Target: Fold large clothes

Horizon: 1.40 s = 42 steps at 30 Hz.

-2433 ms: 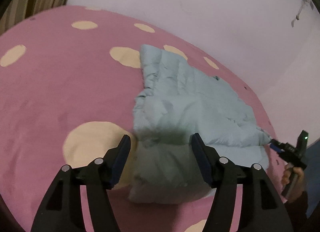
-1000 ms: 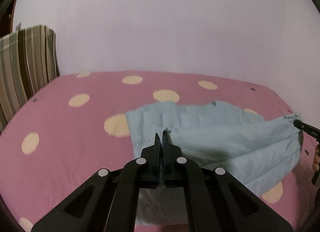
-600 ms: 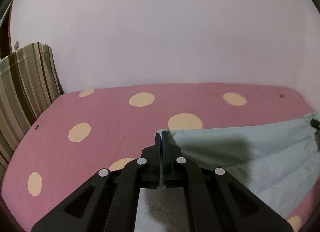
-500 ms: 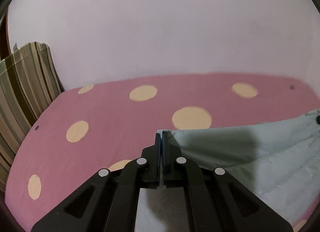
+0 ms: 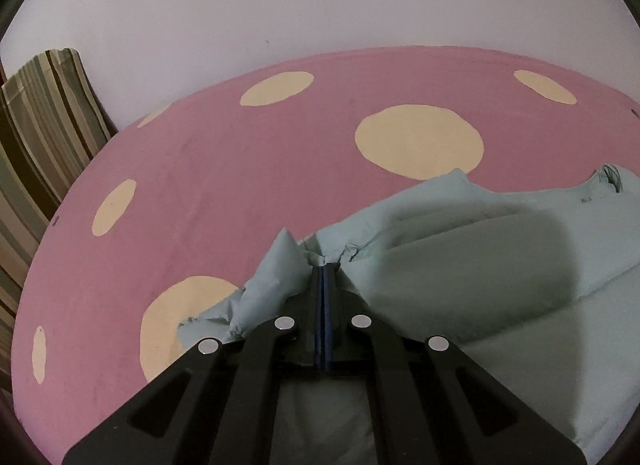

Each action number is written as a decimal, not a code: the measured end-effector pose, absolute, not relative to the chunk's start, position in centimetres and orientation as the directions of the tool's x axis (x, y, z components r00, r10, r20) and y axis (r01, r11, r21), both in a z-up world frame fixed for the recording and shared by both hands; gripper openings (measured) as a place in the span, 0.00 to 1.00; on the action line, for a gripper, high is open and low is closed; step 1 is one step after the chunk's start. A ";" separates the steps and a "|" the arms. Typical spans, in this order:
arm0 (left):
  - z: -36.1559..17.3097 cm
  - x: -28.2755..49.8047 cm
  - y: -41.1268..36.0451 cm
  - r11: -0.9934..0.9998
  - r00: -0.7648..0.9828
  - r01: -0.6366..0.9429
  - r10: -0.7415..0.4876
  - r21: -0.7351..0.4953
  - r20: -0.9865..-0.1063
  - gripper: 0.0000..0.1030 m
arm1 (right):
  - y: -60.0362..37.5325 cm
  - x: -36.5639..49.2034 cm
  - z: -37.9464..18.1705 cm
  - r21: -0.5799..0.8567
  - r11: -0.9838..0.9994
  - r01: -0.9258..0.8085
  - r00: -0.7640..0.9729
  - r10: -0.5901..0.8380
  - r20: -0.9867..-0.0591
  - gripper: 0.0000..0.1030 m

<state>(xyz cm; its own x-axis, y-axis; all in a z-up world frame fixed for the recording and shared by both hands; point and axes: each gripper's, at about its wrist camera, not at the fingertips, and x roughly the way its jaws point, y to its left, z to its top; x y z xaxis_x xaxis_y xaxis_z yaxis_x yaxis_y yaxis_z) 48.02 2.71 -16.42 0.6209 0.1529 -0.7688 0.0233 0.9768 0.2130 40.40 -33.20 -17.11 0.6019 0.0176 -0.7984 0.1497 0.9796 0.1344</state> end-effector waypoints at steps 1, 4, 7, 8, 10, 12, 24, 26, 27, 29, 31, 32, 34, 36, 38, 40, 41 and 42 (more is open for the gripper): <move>-16.1 47.9 2.8 0.979 0.622 0.023 0.146 0.204 -0.769 0.00 | -33.2 40.3 -16.9 0.141 0.979 0.146 0.605 0.024 -0.796 0.08; -14.5 46.9 3.6 0.985 0.629 -0.001 0.134 0.172 -0.766 0.00 | -33.7 39.8 -16.1 0.158 0.977 0.145 0.611 0.038 -0.791 0.18; -12.0 45.1 4.3 0.991 0.659 -0.028 0.116 0.130 -0.743 0.02 | -33.4 38.4 -13.9 0.154 0.975 0.161 0.638 0.017 -0.770 0.32; -11.0 44.4 4.3 0.992 0.678 -0.027 0.108 0.122 -0.727 0.02 | -32.7 37.6 -12.5 0.143 0.977 0.159 0.662 0.002 -0.749 0.32; -9.1 42.7 3.4 0.996 0.708 -0.001 0.067 0.094 -0.703 0.02 | -31.1 36.3 -10.3 0.158 0.979 0.126 0.696 0.026 -0.718 0.32; -7.8 41.1 1.5 0.998 0.727 0.042 0.004 0.051 -0.687 0.23 | -29.6 35.6 -9.2 0.190 0.977 0.100 0.712 0.063 -0.699 0.32; -14.6 41.7 -5.6 0.995 0.659 0.086 -0.016 0.055 -0.752 0.53 | -19.6 37.9 -13.3 0.148 0.989 -0.018 0.628 0.126 -0.768 0.33; -15.6 42.2 -5.3 0.996 0.656 0.078 -0.020 0.041 -0.754 0.53 | -19.5 38.9 -15.1 0.133 0.991 -0.012 0.606 0.113 -0.787 0.33; -15.8 42.3 -5.3 0.996 0.656 0.076 -0.021 0.039 -0.754 0.53 | -19.4 39.1 -15.7 0.124 0.992 -0.012 0.600 0.107 -0.793 0.33; -16.4 42.6 -5.6 0.996 0.659 0.076 -0.009 0.055 -0.752 0.53 | -19.1 39.4 -16.6 0.098 0.995 -0.012 0.596 0.086 -0.799 0.33; -16.9 42.8 -5.6 0.995 0.661 0.073 0.002 0.067 -0.750 0.53 | -18.6 39.6 -17.2 0.075 0.997 -0.007 0.602 0.064 -0.796 0.33; -17.1 42.9 -5.6 0.995 0.663 0.072 0.005 0.071 -0.749 0.53 | -18.4 39.6 -17.5 0.064 0.998 -0.005 0.609 0.053 -0.792 0.33; -17.4 43.1 -5.5 0.995 0.662 0.073 0.005 0.070 -0.750 0.53 | -18.4 39.3 -17.7 0.054 0.999 -0.002 0.624 0.043 -0.780 0.33; -17.6 43.0 -5.6 0.995 0.660 0.074 0.003 0.069 -0.752 0.53 | -18.4 39.1 -18.0 0.052 0.999 0.002 0.636 0.039 -0.771 0.33; -17.6 43.0 -5.5 0.995 0.660 0.075 0.001 0.068 -0.751 0.53 | -18.5 39.1 -18.0 0.051 0.999 0.002 0.639 0.038 -0.768 0.33; -17.5 42.9 -5.5 0.995 0.659 0.075 0.000 0.066 -0.752 0.53 | -18.5 39.0 -18.0 0.053 0.999 0.002 0.641 0.039 -0.766 0.33; -17.5 42.9 -5.5 0.995 0.659 0.075 0.002 0.068 -0.752 0.53 | -18.5 38.9 -17.9 0.052 0.999 0.002 0.642 0.038 -0.766 0.33; -17.3 43.0 -5.6 0.995 0.658 0.075 0.004 0.070 -0.753 0.53 | -18.6 38.9 -17.7 0.050 0.999 0.002 0.642 0.037 -0.766 0.33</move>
<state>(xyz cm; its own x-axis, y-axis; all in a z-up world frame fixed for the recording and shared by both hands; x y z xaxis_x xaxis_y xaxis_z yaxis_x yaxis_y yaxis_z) 42.96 -5.56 -17.25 0.6579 0.0039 -0.7531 0.0746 0.9947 0.0703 38.91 -18.55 -17.69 0.6416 0.0374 -0.7661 0.0018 0.9987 0.0503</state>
